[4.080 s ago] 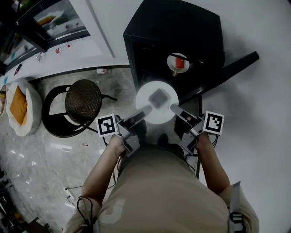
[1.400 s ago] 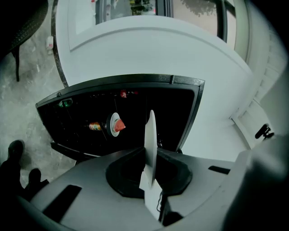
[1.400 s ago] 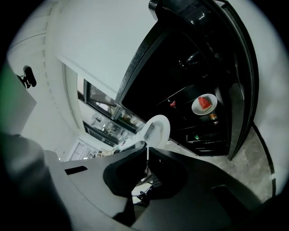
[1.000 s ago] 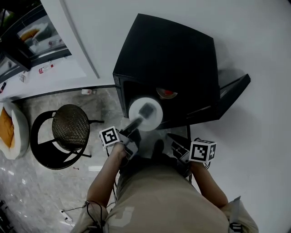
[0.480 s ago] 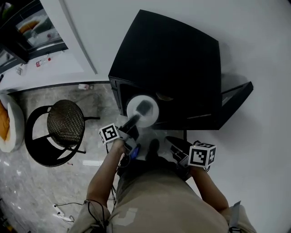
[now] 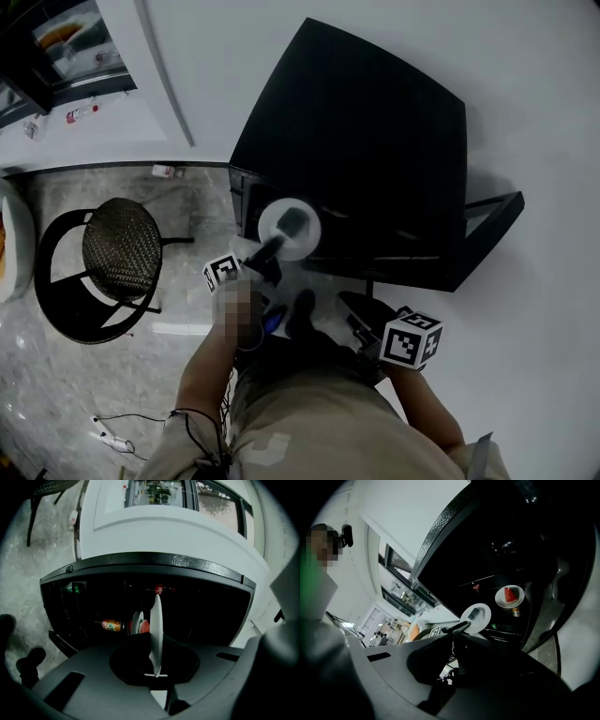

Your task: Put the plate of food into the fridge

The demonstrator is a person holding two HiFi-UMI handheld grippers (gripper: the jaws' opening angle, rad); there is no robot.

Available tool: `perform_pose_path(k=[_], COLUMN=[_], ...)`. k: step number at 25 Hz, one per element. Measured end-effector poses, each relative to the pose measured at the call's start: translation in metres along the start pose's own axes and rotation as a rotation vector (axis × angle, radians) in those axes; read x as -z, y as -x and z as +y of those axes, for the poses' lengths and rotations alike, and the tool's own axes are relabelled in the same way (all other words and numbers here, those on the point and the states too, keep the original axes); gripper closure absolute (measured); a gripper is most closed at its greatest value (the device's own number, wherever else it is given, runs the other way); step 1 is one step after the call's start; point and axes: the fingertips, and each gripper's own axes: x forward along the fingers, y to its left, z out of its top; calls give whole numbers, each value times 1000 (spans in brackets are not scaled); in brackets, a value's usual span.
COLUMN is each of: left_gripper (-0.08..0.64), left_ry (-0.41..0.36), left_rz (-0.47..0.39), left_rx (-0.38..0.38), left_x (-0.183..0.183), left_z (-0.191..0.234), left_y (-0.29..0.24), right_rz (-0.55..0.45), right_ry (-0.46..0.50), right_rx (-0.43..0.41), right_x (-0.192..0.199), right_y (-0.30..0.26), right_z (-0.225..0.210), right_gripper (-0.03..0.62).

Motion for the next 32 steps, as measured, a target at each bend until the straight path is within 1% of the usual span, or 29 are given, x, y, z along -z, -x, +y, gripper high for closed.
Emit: perform_pose_path(k=[1, 3, 5, 9, 12, 16, 20, 23, 26, 29, 32], left_gripper=[541, 541, 541, 541, 541, 541, 541, 541, 541, 541, 541], left_ry=[10, 4, -14, -22, -35, -46, -68, -75, -70, -51, -43], left_rz=[-6, -8, -4, 3, 17, 26, 53, 72, 52, 19, 1], left_rx=[-4, -13, -18, -46, -72, -78, -98, -121, -119, -107, -95], left_x=[-1, -5, -7, -16, -21, -25, -26, -25, -27, -32, -34], left_z=[3, 8, 13, 23, 29, 34, 39, 44, 48, 51, 54], left_y=[-3, -7, -9, -9, -12, -15, -18, -19, -20, -19, -20], right_rz=[7, 16, 22, 34, 38, 40, 42, 42, 41, 46, 46], right_ry=[13, 22, 16, 6, 2, -3, -4, -20, -32, -12, -17], right_rx=[4, 4, 6, 16, 20, 23, 27, 13, -3, 4, 4], right_x=[-1, -2, 0, 2, 3, 5, 6, 7, 8, 8, 9], right_y=[-2, -6, -7, -10, -11, -12, -12, -12, -12, -12, -12], right_z=[-1, -1, -1, -2, -5, -6, -7, -9, -9, -9, -10], right_gripper=[565, 565, 565, 565, 565, 565, 565, 565, 565, 565, 565])
